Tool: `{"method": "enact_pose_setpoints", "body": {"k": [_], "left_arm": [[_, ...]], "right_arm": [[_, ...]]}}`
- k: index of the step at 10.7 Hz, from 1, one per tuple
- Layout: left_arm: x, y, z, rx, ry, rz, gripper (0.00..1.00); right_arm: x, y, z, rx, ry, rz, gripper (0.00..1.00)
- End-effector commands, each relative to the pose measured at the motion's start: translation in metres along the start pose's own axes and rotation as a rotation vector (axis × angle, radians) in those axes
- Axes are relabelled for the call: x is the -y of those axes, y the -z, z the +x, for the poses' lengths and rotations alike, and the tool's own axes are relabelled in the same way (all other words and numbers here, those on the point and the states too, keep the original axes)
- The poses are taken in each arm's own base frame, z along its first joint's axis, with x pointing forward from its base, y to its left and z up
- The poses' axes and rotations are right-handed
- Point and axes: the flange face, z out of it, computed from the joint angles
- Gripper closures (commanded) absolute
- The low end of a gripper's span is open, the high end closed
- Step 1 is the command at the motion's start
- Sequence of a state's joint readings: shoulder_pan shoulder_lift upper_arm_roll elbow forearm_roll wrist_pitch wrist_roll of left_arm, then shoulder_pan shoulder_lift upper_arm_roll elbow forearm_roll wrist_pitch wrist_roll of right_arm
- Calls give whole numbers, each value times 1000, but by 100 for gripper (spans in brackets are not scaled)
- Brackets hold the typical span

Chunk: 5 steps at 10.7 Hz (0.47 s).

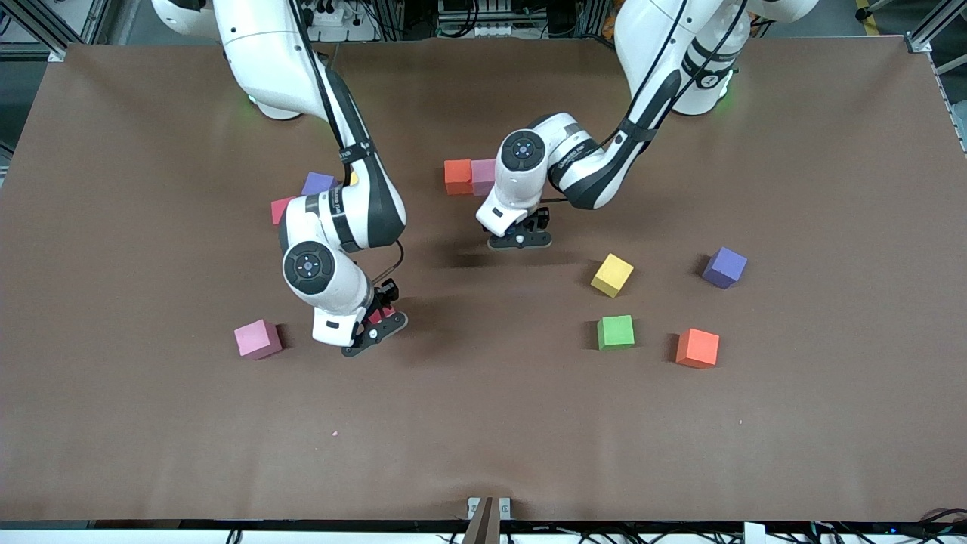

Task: Form number 2 with 11 blocks
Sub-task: 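Place cyan beside cyan with the left gripper while the right gripper carries red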

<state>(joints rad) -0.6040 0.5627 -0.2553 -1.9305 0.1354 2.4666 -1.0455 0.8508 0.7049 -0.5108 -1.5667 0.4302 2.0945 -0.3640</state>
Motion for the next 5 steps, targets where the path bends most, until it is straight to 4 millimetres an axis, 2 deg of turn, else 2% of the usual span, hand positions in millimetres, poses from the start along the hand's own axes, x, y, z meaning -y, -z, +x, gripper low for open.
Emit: {"method": "enact_pose_setpoints", "body": {"k": [1,3,5], "left_arm": [[-2,37,2,-42,50,-32,0],[6,73,11,-63,64,-20,0],[34,112,45,-99,125,-37,0]], "right_arm": [[1,6,-8,-1,15,2,76],[8,6,-7,-2,27,1,76],[34,10,-6,4,89,8,75]]}}
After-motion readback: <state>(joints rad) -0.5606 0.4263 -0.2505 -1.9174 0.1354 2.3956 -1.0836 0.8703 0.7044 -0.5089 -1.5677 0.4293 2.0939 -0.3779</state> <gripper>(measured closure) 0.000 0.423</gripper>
